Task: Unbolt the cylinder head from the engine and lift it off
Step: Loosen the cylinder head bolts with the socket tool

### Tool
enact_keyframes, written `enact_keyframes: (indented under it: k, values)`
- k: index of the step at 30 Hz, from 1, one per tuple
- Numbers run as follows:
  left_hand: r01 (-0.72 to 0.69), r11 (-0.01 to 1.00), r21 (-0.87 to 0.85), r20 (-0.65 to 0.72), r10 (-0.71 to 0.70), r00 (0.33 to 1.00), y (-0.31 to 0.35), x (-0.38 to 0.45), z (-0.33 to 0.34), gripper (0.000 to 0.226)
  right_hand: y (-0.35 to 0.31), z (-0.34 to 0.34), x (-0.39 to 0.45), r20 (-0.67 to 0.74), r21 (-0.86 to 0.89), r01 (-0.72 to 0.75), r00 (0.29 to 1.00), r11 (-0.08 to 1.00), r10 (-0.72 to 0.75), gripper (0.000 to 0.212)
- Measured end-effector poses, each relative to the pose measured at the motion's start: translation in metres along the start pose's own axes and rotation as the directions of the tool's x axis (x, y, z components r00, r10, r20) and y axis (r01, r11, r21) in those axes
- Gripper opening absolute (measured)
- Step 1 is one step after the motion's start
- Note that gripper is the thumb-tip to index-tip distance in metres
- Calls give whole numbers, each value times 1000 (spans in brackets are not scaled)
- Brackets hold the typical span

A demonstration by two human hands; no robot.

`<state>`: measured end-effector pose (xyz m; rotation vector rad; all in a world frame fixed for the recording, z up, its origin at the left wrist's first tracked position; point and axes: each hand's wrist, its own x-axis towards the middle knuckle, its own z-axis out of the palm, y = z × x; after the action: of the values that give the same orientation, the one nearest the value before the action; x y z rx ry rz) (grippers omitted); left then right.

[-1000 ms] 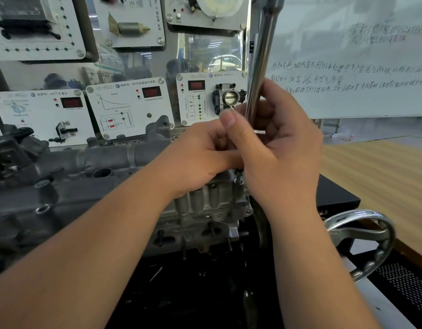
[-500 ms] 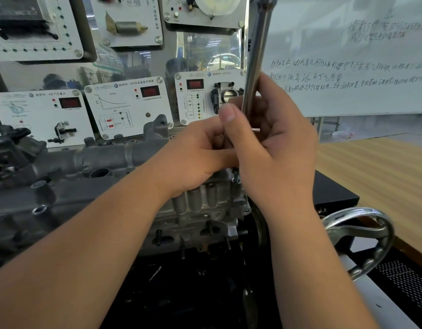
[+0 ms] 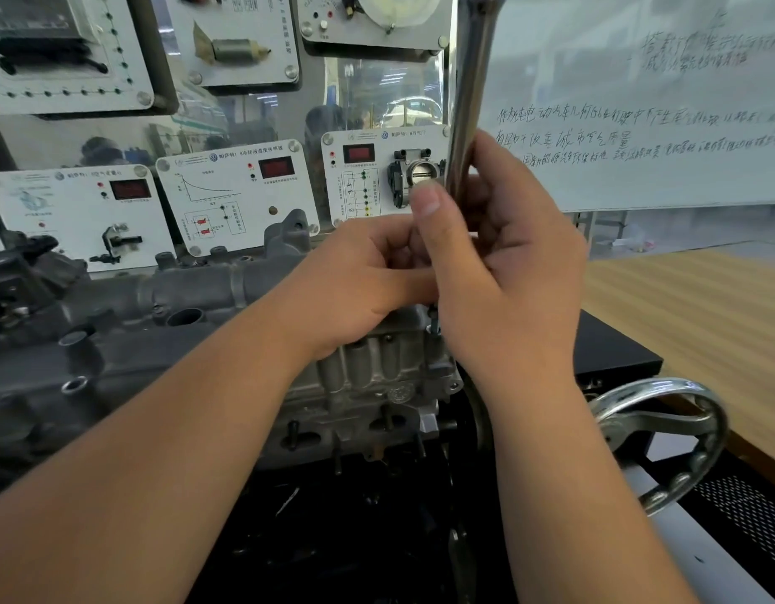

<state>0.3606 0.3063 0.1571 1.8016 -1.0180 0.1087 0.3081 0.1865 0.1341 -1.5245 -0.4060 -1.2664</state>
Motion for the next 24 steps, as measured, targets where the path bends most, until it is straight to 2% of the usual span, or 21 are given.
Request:
enact_keyframes:
  k: [4,6,10,14,18,21,24]
  values:
    - [-6,1000,-4,-29,6,1000,-3,2,2,21,3,-2,1,-105,-70,-7,994,998,-1,26]
    - [25,997,-75,-2,-26,1000,-3,0,2,20,2,-2,0,-100,-15,-8,995,1000,6,24]
    - [28,998,-61,58,-25,998,-1,-1,0,19,2,-2,0,-77,107,-19,997,994,28,46]
    - [-3,1000,-23,-14,3,1000,1,0,2,26,-1,2,1,-6,90,-39,999,995,39,44]
    - [11,1000,29,-17,-11,1000,-2,1,3,32,1,2,0,-71,86,-91,993,992,98,35]
    - [21,999,-36,-18,-21,1000,-3,0,2,31,2,2,-1,-92,60,-88,991,994,94,32]
    - [43,995,-93,31,-41,999,-3,-1,1,23,3,1,-1,-69,84,-95,993,992,101,41]
